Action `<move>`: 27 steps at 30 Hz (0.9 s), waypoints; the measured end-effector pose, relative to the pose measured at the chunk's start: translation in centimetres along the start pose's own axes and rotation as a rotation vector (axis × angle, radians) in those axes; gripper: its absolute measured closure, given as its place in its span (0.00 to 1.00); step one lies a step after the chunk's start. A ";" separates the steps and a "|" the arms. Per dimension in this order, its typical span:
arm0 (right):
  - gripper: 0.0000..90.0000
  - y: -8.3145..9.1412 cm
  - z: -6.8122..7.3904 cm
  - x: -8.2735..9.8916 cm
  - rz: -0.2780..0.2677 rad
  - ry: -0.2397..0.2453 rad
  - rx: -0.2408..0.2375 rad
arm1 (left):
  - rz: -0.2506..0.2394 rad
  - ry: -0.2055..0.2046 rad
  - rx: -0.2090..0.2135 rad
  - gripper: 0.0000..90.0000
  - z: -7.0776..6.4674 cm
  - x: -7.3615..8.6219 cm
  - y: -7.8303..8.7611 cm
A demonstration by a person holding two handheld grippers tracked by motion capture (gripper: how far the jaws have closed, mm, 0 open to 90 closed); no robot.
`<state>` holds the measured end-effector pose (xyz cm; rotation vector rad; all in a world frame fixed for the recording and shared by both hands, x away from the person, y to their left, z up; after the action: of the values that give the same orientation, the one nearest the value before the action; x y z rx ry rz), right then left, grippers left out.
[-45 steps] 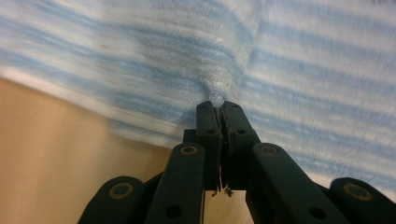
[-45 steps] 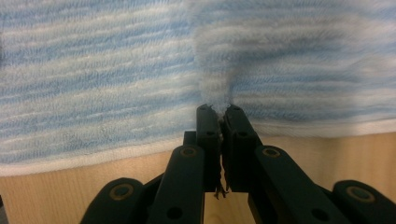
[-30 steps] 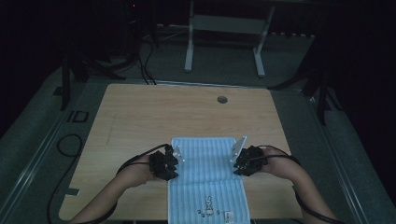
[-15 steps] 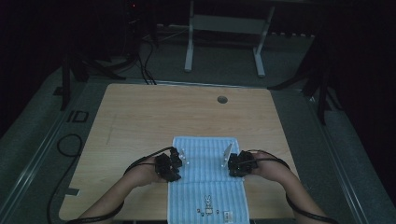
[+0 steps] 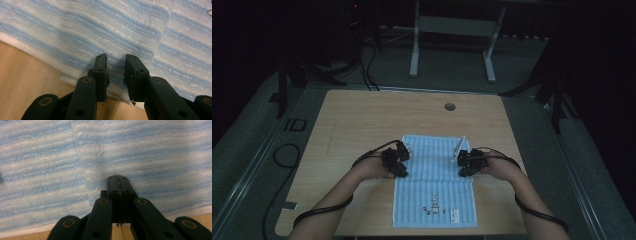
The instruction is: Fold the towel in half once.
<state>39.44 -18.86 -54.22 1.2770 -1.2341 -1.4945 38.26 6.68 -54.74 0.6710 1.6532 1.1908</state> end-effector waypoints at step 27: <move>0.79 4.0 -5.1 -0.7 -0.011 -0.022 0.065 | 0.077 -0.013 -0.121 0.60 3.8 -2.1 3.7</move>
<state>44.49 -19.85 -50.20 1.3140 -1.3015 -1.4907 42.22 7.77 -50.80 0.6696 1.5426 1.3275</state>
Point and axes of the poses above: each handheld gripper's, and its own axes: y roughly backward along the jaws, x roughly out of its underside, z roughly to its left, the point moved 3 cm from there along -y, roughly forward along the jaws, and after that the axes turned 3 degrees about -z, right-handed, at the moved point
